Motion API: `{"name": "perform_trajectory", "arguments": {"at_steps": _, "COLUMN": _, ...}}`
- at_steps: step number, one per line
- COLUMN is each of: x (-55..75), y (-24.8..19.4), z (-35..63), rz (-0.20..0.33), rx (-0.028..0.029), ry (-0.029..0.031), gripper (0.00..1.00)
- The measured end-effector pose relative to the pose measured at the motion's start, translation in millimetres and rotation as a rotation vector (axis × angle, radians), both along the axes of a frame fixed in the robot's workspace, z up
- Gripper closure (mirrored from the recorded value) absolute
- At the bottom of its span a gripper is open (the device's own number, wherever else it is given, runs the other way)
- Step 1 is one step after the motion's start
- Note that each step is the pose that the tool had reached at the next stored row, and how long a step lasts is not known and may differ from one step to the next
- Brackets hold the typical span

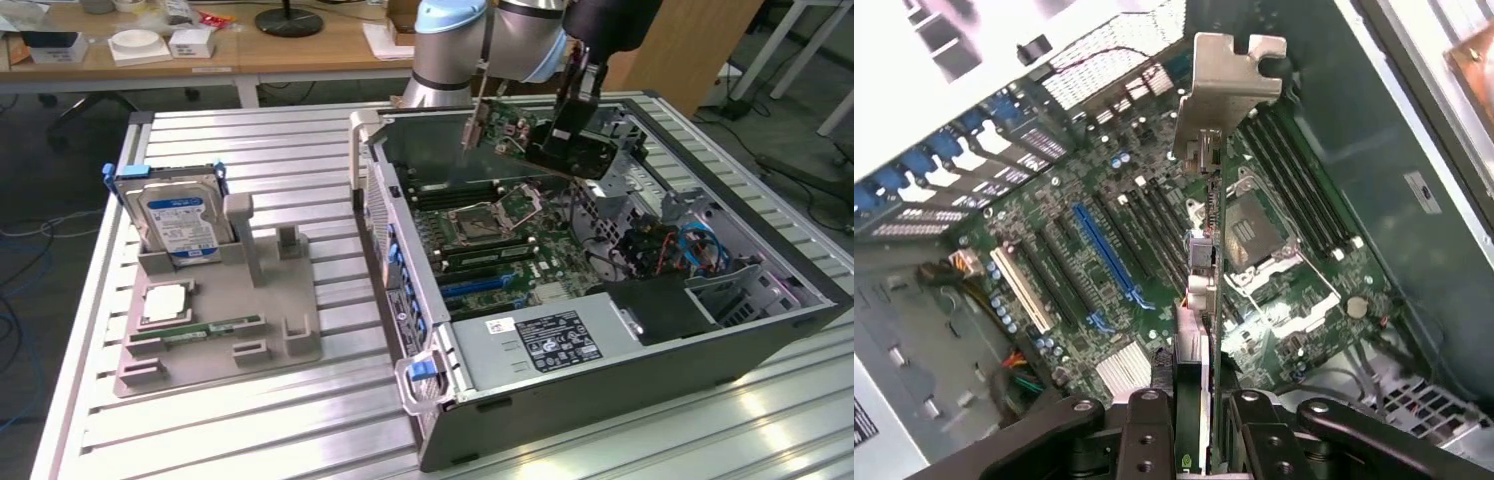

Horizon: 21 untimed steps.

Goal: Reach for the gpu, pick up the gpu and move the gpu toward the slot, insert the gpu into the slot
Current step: 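Insert the gpu into the slot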

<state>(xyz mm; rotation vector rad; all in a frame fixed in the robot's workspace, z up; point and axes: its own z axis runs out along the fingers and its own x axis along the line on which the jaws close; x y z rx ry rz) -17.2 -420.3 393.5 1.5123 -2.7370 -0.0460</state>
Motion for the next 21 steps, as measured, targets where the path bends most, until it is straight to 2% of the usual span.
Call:
{"name": "perform_trajectory", "arguments": {"at_steps": 11, "x": 0.0, "y": 0.0, "z": -1.0, "rz": 0.190, "rx": -0.0001, "ry": -0.0001, "gripper": 0.74}}
{"name": "perform_trajectory", "arguments": {"at_steps": 17, "x": 0.0, "y": 0.0, "z": -1.9, "rz": 0.296, "rx": -0.0002, "ry": -0.0023, "gripper": 0.74}}
{"name": "perform_trajectory", "arguments": {"at_steps": 18, "x": 0.0, "y": 0.0, "z": -2.3, "rz": 0.313, "rx": -0.0006, "ry": -0.0046, "gripper": 0.74}}
{"name": "perform_trajectory", "arguments": {"at_steps": 19, "x": 0.0, "y": 0.0, "z": -2.6, "rz": 0.323, "rx": -0.0017, "ry": -0.0099, "gripper": 0.74}}
{"name": "perform_trajectory", "arguments": {"at_steps": 21, "x": -0.1, "y": 0.0, "z": -2.9, "rz": 0.328, "rx": -0.0051, "ry": -0.0305, "gripper": 0.74}}
